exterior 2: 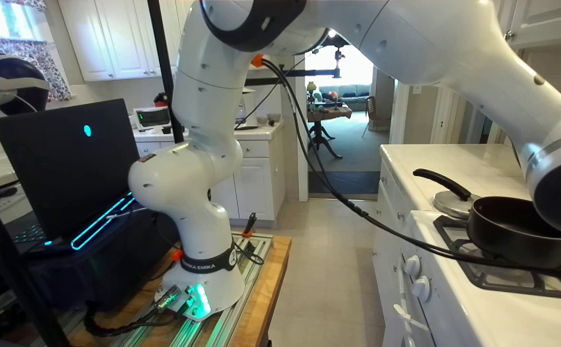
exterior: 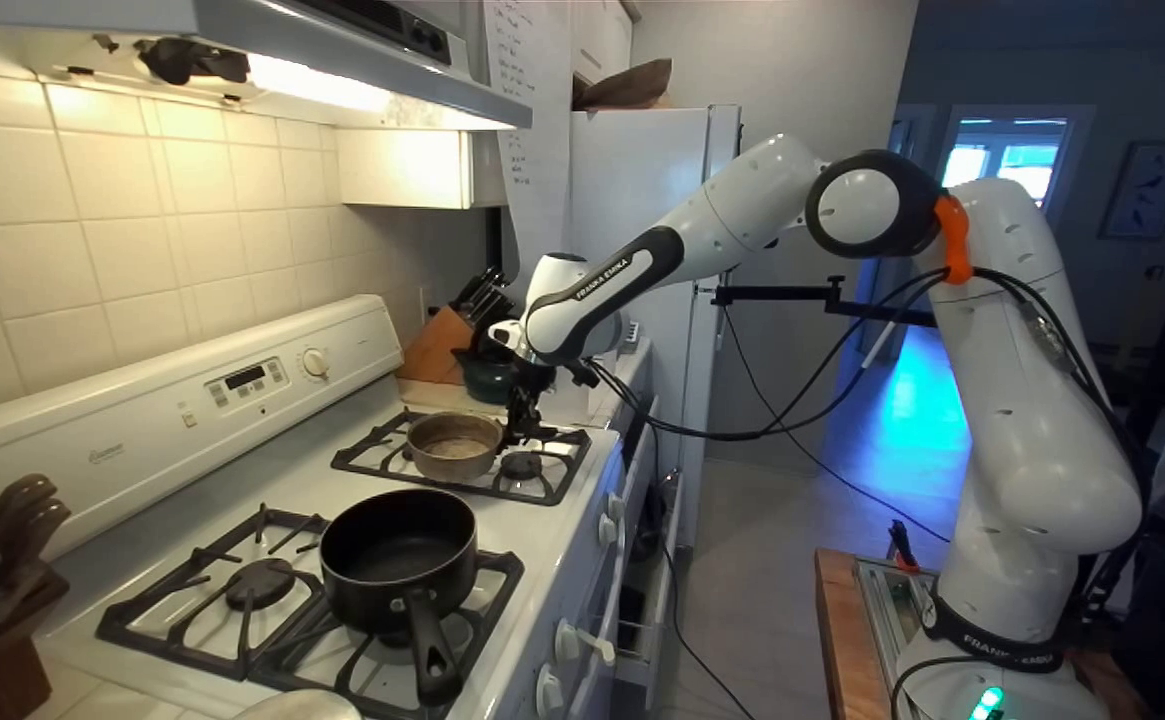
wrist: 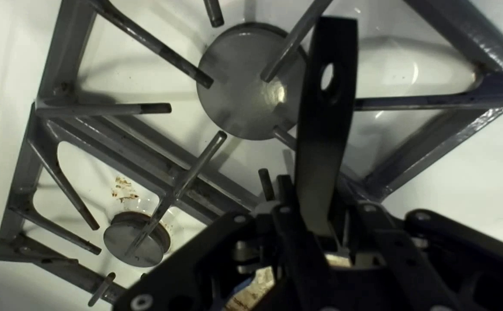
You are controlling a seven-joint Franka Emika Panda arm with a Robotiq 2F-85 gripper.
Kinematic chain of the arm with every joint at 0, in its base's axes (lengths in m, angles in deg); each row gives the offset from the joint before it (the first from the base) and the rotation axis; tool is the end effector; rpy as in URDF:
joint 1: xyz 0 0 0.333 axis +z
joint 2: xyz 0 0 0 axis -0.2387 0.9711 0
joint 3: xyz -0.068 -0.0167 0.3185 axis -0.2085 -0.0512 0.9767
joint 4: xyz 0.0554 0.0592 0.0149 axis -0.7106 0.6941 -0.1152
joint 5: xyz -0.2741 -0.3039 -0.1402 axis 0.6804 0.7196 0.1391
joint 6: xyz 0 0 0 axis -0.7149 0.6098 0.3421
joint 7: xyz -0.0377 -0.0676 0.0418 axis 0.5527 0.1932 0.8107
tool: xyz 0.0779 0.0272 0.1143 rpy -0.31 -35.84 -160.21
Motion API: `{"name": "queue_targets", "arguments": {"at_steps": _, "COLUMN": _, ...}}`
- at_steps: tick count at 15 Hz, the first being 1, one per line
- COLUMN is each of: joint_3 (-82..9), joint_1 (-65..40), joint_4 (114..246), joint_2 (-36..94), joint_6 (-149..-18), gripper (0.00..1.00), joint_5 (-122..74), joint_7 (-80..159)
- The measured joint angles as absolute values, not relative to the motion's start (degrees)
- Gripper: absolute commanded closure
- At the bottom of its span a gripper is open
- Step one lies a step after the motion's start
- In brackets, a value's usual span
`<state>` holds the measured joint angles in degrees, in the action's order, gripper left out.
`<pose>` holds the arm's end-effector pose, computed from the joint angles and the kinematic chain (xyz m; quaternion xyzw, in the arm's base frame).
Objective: Pour the liquid in the silver saucepan into the black saucepan.
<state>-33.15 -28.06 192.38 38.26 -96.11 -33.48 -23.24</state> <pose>0.6927 -0.1838 0.2660 0.9331 0.3279 0.1361 0.0576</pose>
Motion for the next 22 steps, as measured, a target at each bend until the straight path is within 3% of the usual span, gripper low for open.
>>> {"name": "queue_targets", "arguments": {"at_steps": 22, "joint_3": -31.7, "joint_1": -20.9, "joint_4": 196.4, "joint_2": 30.5, "joint_6": -99.3, "gripper": 0.94, "joint_5": -21.4, "joint_7": -22.6}}
